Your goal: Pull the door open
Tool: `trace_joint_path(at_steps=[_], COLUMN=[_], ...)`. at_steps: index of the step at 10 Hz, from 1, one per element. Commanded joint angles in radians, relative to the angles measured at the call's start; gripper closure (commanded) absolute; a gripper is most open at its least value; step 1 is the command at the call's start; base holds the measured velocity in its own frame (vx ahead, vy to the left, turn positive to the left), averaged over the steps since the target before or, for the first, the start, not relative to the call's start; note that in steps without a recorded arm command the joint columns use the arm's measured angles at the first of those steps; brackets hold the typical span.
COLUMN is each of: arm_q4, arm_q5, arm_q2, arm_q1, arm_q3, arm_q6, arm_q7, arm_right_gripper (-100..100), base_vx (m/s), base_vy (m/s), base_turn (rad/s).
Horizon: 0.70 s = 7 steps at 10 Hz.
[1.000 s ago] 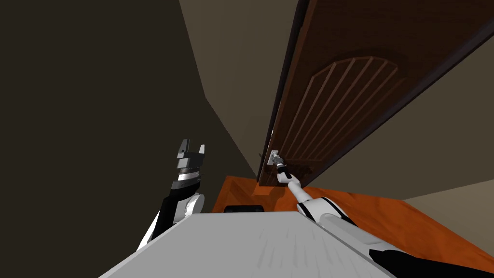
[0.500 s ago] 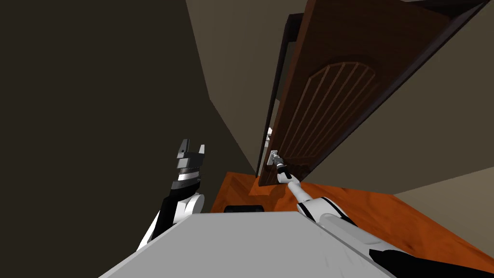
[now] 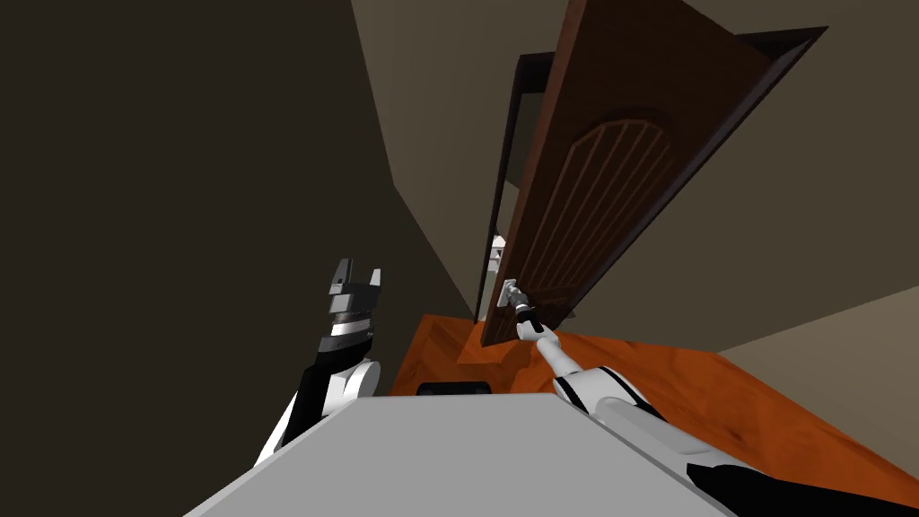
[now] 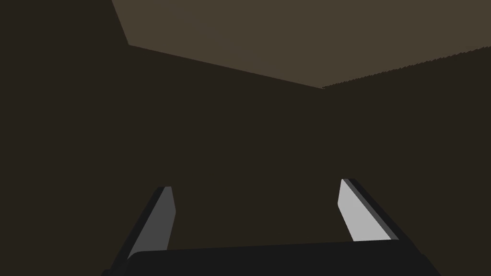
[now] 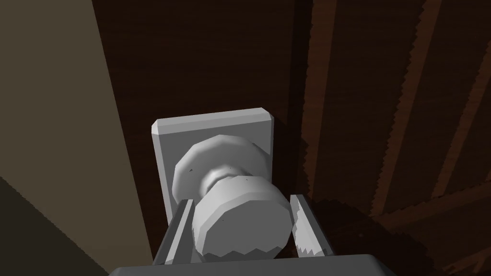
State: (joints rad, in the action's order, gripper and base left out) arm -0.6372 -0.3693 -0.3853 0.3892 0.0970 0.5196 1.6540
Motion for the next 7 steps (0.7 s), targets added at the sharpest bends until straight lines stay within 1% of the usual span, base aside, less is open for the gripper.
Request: trace_joint_path(at_steps=[1, 4, 7], arm_q4=[-0.001, -0.001, 0.0], arm_q5=[0.0, 0.0, 0.0], arm_q2=[0.002, 0.0, -0.002], arm_q1=[-0.002, -0.002, -0.004], arm_q3=[0.002, 0.003, 0.004], arm_q6=[0.002, 0.003, 0.004], arm_q7=[0.002, 0.004, 0.007], arm_right_gripper=[100, 100, 100], base_vx=[-0.159, -0.159, -0.162], base_vy=[-0.017, -0.038, -0.015], base_turn=[0.007, 0.013, 0.003])
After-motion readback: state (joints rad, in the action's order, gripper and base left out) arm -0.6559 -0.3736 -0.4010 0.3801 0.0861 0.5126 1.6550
